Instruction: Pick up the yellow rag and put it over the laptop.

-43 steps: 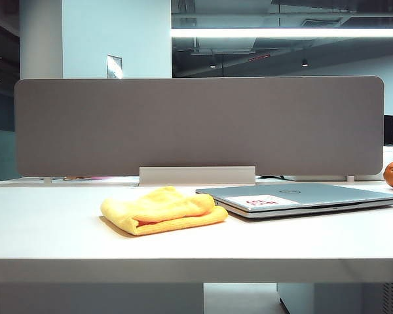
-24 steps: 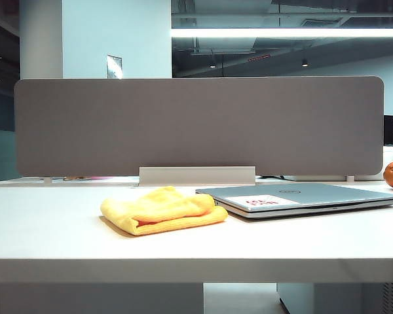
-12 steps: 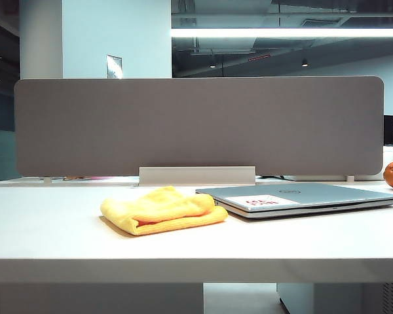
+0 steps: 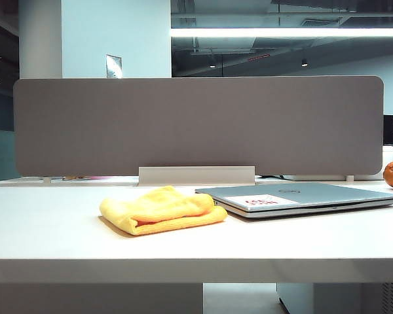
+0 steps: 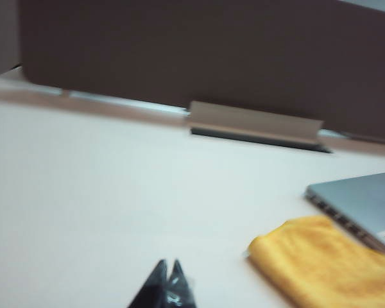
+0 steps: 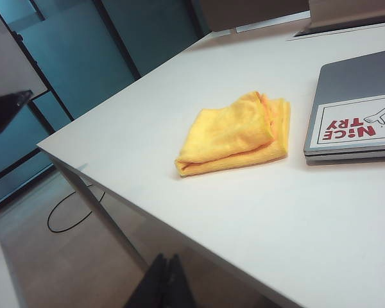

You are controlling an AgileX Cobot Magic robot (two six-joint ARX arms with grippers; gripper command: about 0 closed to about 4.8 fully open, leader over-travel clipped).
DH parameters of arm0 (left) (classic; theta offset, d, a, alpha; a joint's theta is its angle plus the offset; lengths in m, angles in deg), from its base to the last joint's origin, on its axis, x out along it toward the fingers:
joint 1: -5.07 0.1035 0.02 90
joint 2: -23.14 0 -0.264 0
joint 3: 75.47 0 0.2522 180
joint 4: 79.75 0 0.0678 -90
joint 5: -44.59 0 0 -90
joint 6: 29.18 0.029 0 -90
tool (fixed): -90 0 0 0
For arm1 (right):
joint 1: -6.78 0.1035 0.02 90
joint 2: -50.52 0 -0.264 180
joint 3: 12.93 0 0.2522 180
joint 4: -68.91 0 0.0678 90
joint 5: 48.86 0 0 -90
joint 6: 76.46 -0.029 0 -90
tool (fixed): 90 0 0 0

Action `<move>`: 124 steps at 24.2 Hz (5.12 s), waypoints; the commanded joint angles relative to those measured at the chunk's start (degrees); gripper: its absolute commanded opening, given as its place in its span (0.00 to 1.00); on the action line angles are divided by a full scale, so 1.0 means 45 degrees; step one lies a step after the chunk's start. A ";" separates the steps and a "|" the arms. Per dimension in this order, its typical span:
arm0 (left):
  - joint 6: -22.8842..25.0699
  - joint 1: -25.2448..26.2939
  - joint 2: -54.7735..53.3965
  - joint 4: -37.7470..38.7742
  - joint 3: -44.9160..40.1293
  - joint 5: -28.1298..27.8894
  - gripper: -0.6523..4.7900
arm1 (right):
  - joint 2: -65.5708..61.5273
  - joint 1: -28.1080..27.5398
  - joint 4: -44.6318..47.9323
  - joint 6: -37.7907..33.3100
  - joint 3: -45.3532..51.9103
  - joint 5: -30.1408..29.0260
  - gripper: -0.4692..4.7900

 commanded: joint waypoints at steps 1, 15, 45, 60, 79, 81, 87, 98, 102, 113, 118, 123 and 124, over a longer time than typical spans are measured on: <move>0.0005 -0.0010 0.0010 -0.0185 0.0758 0.0311 0.11 | 0.0010 0.0000 0.0141 -0.0039 0.0073 -0.0015 0.09; -0.0053 -0.0015 -0.6339 -0.0301 0.4823 0.2093 0.11 | 0.0010 0.0000 0.0141 -0.0034 0.0078 0.0321 0.09; -0.4046 -0.4546 -2.0016 -0.3235 0.8563 0.1681 0.53 | 0.0010 -0.0005 0.0136 -0.0039 0.0078 0.0272 0.09; -0.4031 -0.5003 -2.1838 -0.4585 0.8660 0.1326 0.51 | 0.0010 0.0000 0.0136 -0.0039 0.0078 0.0228 0.09; -0.5280 -0.5746 -2.1901 -0.6052 1.3784 0.4303 0.11 | 0.0010 0.0000 0.0141 -0.0039 0.0078 0.0267 0.09; -0.5270 -0.5872 -2.1901 -0.6033 1.4304 0.4279 0.11 | 0.0010 0.0000 0.0141 -0.0039 0.0078 0.0277 0.09; -0.4172 -0.7213 -2.2663 -0.5897 1.6111 0.2288 0.11 | 0.0010 0.0000 0.0141 -0.0039 0.0078 0.0282 0.09; -0.5804 -0.8456 -2.8414 -0.3298 2.3513 0.3555 0.11 | 0.0010 0.0000 0.0136 -0.0039 0.0078 0.0277 0.09; -0.5965 -0.8388 -2.9177 -0.2186 2.4295 0.3677 0.11 | 0.0015 -0.0015 0.0136 -0.0039 0.0078 0.0277 0.09; -0.2744 -0.7854 -2.9546 0.3604 2.4295 0.1564 0.11 | 0.0015 -0.0015 0.0136 -0.0039 0.0078 0.0325 0.09; -0.1224 -0.7752 -2.9415 0.4639 2.4295 0.0724 0.31 | 0.0015 -0.0015 0.0136 -0.0039 0.0078 0.0325 0.09; -0.0690 -0.7427 -2.8657 0.5639 2.4295 0.0296 0.62 | 0.0015 -0.0010 0.0136 -0.0034 0.0078 0.0325 0.09; -0.0393 -0.7407 -2.8477 0.5804 2.4295 0.0209 0.67 | 0.0015 -0.0015 0.0136 -0.0039 0.0078 0.0325 0.09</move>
